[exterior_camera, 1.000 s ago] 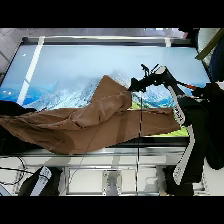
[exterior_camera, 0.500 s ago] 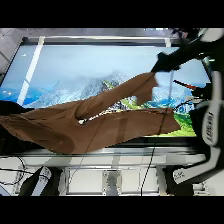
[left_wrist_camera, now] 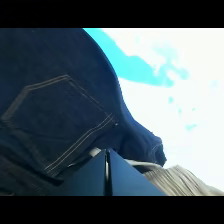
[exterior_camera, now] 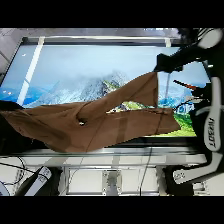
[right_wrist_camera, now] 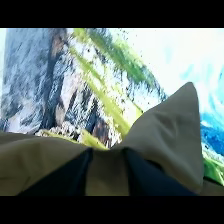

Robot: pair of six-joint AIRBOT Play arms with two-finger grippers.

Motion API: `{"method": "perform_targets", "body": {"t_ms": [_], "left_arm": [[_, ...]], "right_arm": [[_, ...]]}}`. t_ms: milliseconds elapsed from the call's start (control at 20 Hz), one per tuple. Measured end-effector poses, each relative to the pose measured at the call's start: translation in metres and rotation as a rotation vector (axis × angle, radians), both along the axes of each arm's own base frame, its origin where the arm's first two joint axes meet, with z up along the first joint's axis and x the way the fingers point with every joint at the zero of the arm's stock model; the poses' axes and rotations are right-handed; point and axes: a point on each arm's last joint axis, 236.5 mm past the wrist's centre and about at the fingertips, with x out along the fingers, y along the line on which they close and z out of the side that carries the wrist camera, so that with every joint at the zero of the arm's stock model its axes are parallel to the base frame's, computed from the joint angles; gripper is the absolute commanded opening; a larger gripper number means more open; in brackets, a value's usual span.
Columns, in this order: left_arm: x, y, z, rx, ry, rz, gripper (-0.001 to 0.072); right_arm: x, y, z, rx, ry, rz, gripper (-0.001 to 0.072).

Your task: Fold the clothes and pants, and hang the long-sleeved shirts on hangers.

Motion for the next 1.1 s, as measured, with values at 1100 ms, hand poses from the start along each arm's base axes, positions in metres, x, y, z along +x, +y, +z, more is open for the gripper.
{"method": "perform_targets", "body": {"t_ms": [1100], "left_arm": [[0.013,0.006,-0.037,-0.081,0.035,0.03,0.0026]], "right_arm": [[-0.072,-0.133,-0.197,-0.02,0.348,-0.093,0.0412]]}}
